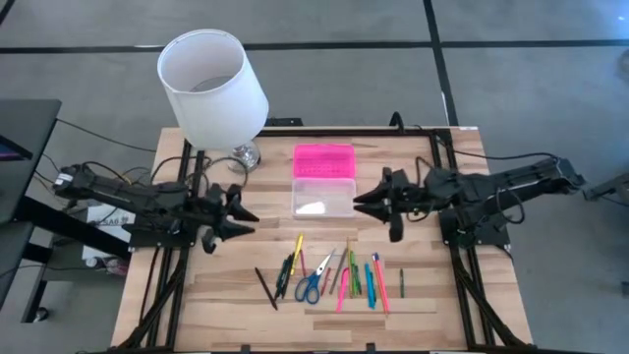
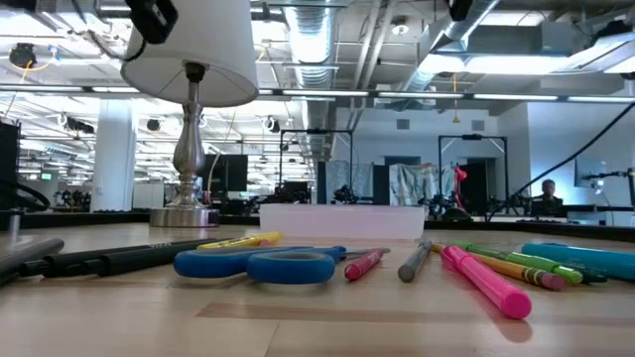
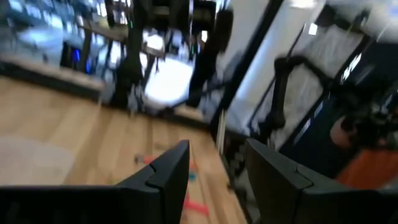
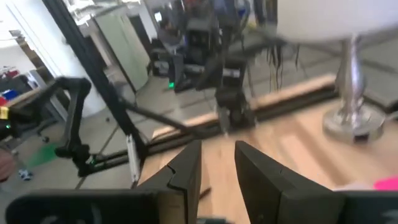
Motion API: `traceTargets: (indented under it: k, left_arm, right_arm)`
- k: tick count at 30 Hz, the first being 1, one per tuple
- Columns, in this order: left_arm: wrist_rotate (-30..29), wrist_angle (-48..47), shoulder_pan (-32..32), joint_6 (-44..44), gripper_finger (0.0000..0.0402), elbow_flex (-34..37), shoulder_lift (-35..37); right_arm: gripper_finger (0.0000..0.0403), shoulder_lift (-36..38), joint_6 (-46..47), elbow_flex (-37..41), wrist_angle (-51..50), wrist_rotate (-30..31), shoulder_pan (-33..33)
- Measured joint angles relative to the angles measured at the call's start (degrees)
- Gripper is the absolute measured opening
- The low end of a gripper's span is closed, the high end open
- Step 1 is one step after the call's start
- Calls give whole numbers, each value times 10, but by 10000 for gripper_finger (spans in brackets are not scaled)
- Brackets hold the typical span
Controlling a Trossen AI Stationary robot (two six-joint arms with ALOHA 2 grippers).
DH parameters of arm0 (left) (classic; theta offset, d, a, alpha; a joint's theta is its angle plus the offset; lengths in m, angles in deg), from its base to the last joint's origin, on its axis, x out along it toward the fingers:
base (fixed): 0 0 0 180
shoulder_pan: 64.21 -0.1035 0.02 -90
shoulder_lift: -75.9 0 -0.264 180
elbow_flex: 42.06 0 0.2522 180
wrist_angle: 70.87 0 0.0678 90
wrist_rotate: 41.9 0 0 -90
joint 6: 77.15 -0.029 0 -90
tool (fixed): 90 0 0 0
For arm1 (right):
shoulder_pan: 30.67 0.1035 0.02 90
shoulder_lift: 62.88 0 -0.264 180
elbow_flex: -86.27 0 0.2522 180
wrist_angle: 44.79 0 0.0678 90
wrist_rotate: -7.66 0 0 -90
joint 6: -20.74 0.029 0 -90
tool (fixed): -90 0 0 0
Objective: Pick & place school supplies into a supply box
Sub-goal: Put the left black pen into the pink supply box
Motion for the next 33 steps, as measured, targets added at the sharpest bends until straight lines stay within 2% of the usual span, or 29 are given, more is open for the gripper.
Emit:
traceTargets:
  k: [8,15,23,33]
  left_arm:
    - [1,-181,48,38,151,-61,-49]
    - [16,-255,97,64,151,-62,-91]
    - [21,-251,132,-36,151,-62,-179]
    - [30,-184,136,-173,151,-62,-321]
  right_arm:
    - [91,-63,95,-26,-94,26,38]
    - [91,-111,189,-27,-127,26,58]
    - [91,-139,251,-27,-128,25,64]
    - [91,-133,255,-27,-128,26,68]
